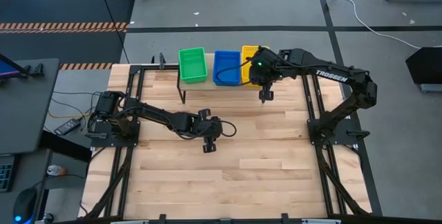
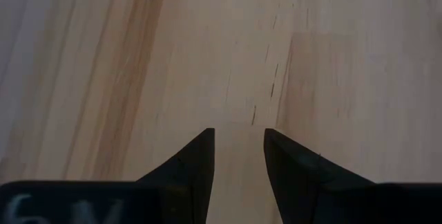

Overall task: Stack baskets on shelf by color
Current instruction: Stack the yellow bin on top of the yellow bin on the shelf

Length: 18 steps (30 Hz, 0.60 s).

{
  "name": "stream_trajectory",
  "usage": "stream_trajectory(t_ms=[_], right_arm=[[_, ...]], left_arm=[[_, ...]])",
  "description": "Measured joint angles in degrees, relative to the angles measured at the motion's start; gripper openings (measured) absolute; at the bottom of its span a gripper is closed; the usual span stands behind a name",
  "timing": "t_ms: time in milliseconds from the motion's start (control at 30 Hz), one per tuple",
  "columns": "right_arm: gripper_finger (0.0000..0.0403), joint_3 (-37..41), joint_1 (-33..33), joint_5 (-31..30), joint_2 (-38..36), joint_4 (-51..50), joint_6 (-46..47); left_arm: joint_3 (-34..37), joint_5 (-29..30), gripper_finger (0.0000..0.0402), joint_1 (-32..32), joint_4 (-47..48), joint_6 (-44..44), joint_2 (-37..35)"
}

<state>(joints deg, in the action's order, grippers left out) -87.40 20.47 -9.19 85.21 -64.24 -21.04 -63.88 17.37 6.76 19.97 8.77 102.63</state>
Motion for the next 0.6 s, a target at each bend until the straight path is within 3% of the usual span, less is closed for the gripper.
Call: stream_trajectory(t_ms=[600], right_arm=[[0.0017, 0.5, 0.7, 0.0, 0.0, -0.1, 0.3]], left_arm=[[0.0, 0.0, 0.0133, 0.3, -0.4, -0.1, 0.0]])
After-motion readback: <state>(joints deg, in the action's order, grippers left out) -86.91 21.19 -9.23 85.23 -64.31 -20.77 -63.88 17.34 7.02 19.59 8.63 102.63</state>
